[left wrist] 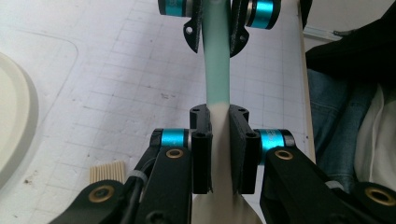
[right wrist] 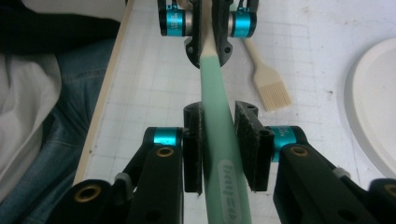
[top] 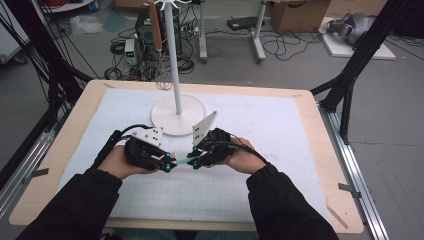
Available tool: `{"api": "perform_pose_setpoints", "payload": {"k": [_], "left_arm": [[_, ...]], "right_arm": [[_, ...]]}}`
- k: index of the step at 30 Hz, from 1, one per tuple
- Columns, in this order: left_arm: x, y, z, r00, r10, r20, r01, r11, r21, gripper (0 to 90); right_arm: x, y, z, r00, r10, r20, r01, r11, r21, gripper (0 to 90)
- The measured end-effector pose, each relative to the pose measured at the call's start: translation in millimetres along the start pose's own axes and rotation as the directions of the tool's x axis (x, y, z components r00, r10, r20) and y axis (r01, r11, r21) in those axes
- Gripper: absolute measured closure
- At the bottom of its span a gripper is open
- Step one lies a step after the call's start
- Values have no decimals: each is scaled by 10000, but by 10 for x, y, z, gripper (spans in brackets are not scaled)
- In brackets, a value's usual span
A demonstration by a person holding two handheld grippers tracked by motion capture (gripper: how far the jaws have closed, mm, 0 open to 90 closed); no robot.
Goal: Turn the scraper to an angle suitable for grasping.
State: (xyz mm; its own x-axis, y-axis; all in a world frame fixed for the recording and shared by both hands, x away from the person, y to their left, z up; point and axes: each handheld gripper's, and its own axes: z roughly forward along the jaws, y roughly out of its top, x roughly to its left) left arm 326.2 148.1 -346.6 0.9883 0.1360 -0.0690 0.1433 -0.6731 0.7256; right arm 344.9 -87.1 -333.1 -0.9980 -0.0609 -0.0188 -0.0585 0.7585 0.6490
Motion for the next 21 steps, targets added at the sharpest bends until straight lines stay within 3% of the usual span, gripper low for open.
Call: {"api": "perform_pose_setpoints", "payload": {"k": [2, 8, 12, 18, 21], "left_arm": [[-2, -8, -22, 9999, -33, -156, 32, 10000, -93, 803], [-6, -17, -103, 9993, 35, -362, -48, 9993, -361, 803], [-20, -6, -77, 9994, 113, -340, -123, 9995, -297, 803], [-25, -5, -59, 10000, 36, -42, -38, 9996, -285, 793], [-15, -6, -51, 10000, -5, 98, 7, 9997, -241, 786]], "right_arm": [[-20, -23, -34, 9989, 343, 304, -339, 9993, -144, 621], [-74, -125, -168, 9965, 822, 158, -806, 9933, -829, 623], [-69, -124, -192, 9974, 726, 46, -718, 9930, -943, 684], [-15, -105, -198, 9993, 214, -302, -233, 9978, -623, 732], [2, -89, -208, 9998, -2, -212, -10, 9984, -562, 735]]}}
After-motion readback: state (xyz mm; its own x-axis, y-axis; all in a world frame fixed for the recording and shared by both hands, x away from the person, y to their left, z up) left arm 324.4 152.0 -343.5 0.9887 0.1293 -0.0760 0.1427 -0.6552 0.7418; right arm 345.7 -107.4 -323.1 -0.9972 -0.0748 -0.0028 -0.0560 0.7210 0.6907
